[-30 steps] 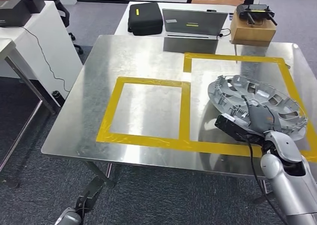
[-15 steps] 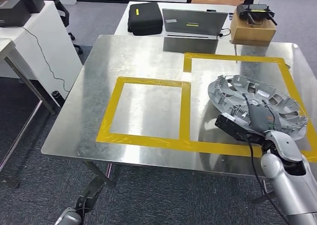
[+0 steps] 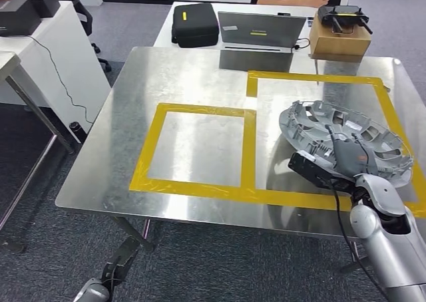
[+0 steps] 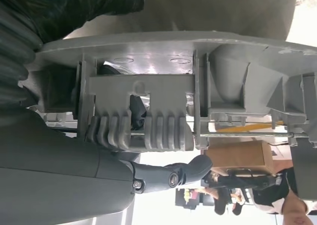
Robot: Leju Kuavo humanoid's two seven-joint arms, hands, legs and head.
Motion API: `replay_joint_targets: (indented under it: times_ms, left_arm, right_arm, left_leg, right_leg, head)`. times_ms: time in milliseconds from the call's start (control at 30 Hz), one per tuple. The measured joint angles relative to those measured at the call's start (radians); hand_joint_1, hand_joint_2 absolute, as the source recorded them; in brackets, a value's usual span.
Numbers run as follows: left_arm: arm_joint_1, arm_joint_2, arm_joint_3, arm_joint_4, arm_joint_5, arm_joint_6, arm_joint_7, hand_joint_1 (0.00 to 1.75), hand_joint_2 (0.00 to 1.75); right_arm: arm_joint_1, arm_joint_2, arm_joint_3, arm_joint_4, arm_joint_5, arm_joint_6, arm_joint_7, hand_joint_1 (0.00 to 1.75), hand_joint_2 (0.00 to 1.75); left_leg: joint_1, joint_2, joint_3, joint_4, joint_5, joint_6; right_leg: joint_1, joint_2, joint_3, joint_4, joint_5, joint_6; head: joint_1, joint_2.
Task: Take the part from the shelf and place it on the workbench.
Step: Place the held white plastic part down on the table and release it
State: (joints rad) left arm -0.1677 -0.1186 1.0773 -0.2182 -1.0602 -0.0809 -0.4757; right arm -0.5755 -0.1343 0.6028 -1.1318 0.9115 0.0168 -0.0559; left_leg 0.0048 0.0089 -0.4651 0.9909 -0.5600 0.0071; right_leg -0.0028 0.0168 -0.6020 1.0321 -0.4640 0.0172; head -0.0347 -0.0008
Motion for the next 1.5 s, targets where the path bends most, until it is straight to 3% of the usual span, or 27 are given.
replay_joint_targets:
  times_ms: [67, 1500]
  left_arm:
    - [0.0, 0.0, 0.0, 0.0, 0.001, 0.0, 0.0, 0.0, 0.0]
    - [0.006, 0.001, -0.016, 0.0, 0.014, 0.0, 0.0, 0.0, 0.0]
  right_arm:
    - [0.0, 0.0, 0.001, 0.0, -0.001, 0.001, 0.002, 0.0, 0.0]
    - [0.007, 0.0, 0.012, 0.0, -0.008, -0.012, 0.02, 0.0, 0.0]
  left_leg:
    - [0.0, 0.0, 0.0, 0.0, 0.0, 0.0]
    - [0.0, 0.0, -0.001, 0.0, 0.0, 0.0]
  right_leg:
    - [0.0, 0.0, 0.0, 0.0, 0.0, 0.0]
    - [0.0, 0.0, -0.004, 0.0, 0.0, 0.0]
  head:
    - [0.0, 0.0]
    - [0.0, 0.0]
